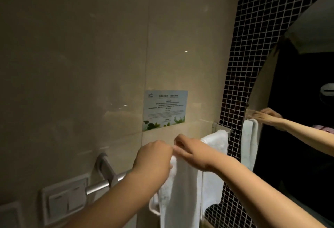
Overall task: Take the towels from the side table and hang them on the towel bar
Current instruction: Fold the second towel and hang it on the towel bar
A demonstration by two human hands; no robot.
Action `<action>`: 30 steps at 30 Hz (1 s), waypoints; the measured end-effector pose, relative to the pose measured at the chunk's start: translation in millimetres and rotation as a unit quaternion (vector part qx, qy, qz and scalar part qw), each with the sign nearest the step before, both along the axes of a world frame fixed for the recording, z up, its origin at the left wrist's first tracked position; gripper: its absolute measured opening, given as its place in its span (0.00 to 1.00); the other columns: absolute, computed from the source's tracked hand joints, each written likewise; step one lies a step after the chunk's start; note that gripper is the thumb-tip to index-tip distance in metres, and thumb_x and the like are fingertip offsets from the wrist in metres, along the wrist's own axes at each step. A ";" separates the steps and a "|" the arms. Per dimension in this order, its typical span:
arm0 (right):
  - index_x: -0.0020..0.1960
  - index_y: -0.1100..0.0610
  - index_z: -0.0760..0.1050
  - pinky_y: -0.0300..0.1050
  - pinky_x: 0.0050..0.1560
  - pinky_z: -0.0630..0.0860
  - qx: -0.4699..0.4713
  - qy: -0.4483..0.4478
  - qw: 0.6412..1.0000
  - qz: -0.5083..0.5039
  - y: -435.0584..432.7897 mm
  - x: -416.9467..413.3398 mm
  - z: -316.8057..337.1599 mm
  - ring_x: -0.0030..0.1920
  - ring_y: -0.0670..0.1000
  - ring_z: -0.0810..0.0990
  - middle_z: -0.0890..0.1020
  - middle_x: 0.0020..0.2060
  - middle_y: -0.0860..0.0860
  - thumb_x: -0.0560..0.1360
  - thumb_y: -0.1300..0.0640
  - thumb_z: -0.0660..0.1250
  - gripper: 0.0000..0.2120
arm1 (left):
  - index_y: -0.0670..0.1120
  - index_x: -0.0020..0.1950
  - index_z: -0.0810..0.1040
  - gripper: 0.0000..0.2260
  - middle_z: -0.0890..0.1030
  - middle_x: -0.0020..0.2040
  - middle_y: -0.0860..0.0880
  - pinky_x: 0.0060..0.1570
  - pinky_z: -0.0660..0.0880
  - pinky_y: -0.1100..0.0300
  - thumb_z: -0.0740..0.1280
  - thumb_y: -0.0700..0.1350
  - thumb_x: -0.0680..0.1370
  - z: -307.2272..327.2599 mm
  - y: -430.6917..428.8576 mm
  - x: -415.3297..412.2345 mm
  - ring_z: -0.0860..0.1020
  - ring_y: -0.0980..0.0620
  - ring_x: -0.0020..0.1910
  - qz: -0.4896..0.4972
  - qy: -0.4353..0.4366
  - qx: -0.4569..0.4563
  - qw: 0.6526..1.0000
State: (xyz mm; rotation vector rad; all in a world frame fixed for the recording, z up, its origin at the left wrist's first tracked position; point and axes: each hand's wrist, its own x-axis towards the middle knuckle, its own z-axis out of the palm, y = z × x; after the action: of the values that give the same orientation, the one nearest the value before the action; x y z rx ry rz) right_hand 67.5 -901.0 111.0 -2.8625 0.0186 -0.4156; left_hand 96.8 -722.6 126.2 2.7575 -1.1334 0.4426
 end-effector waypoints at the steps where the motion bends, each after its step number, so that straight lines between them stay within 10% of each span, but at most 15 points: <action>1: 0.62 0.54 0.73 0.45 0.51 0.75 -0.003 -0.016 0.999 0.029 -3.6 -7.5 -3.0 0.51 0.51 0.78 0.80 0.53 0.51 0.79 0.40 0.65 0.20 | 0.49 0.52 0.84 0.06 0.81 0.47 0.47 0.41 0.74 0.57 0.68 0.47 0.78 1.2 1.6 2.1 0.81 0.45 0.46 0.004 0.023 -0.022 0.999; 6: 0.52 0.53 0.84 0.51 0.46 0.81 -0.054 -0.188 0.980 0.043 -32.9 -8.8 -21.7 0.46 0.52 0.83 0.84 0.46 0.49 0.70 0.62 0.73 0.12 | 0.47 0.57 0.83 0.07 0.82 0.51 0.46 0.49 0.80 0.53 0.68 0.44 0.80 11.6 -7.1 11.7 0.81 0.45 0.50 0.022 0.024 -0.076 0.997; 14: 0.49 0.52 0.86 0.51 0.38 0.77 -0.170 -0.280 0.943 -0.055 -7.3 18.5 17.0 0.43 0.56 0.77 0.84 0.44 0.49 0.67 0.62 0.77 0.12 | 0.46 0.62 0.79 0.14 0.79 0.60 0.45 0.43 0.66 0.55 0.58 0.36 0.82 44.1 -9.9 23.1 0.77 0.44 0.60 0.080 -0.149 -0.069 0.983; 20: 0.56 0.49 0.78 0.49 0.49 0.77 -0.009 -0.099 0.992 -0.077 16.1 30.6 -1.7 0.48 0.56 0.82 0.84 0.47 0.52 0.79 0.61 0.63 0.10 | 0.48 0.58 0.80 0.10 0.81 0.56 0.45 0.40 0.71 0.54 0.64 0.39 0.80 27.9 0.7 9.7 0.80 0.44 0.51 0.051 -0.084 -0.040 0.994; 25: 0.52 0.53 0.82 0.47 0.49 0.73 -0.017 -0.120 0.992 -0.036 6.3 8.9 -9.8 0.48 0.54 0.79 0.79 0.48 0.51 0.82 0.56 0.63 0.08 | 0.49 0.42 0.74 0.14 0.77 0.42 0.50 0.39 0.74 0.55 0.72 0.57 0.75 14.9 15.8 1.9 0.76 0.47 0.41 -0.020 -0.027 0.028 0.999; 30: 0.61 0.53 0.82 0.48 0.54 0.75 -0.043 -0.097 0.994 -0.026 2.9 -10.9 -9.1 0.54 0.55 0.80 0.81 0.55 0.53 0.79 0.52 0.70 0.12 | 0.49 0.52 0.81 0.08 0.80 0.47 0.49 0.44 0.80 0.53 0.74 0.45 0.74 10.7 13.7 4.1 0.79 0.46 0.44 -0.023 -0.015 -0.036 0.999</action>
State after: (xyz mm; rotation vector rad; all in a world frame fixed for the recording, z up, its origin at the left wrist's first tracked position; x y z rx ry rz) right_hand 56.5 -898.1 101.8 -2.8973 0.0412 -0.7189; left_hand 100.9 -708.8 136.9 2.6663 -1.1610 0.5120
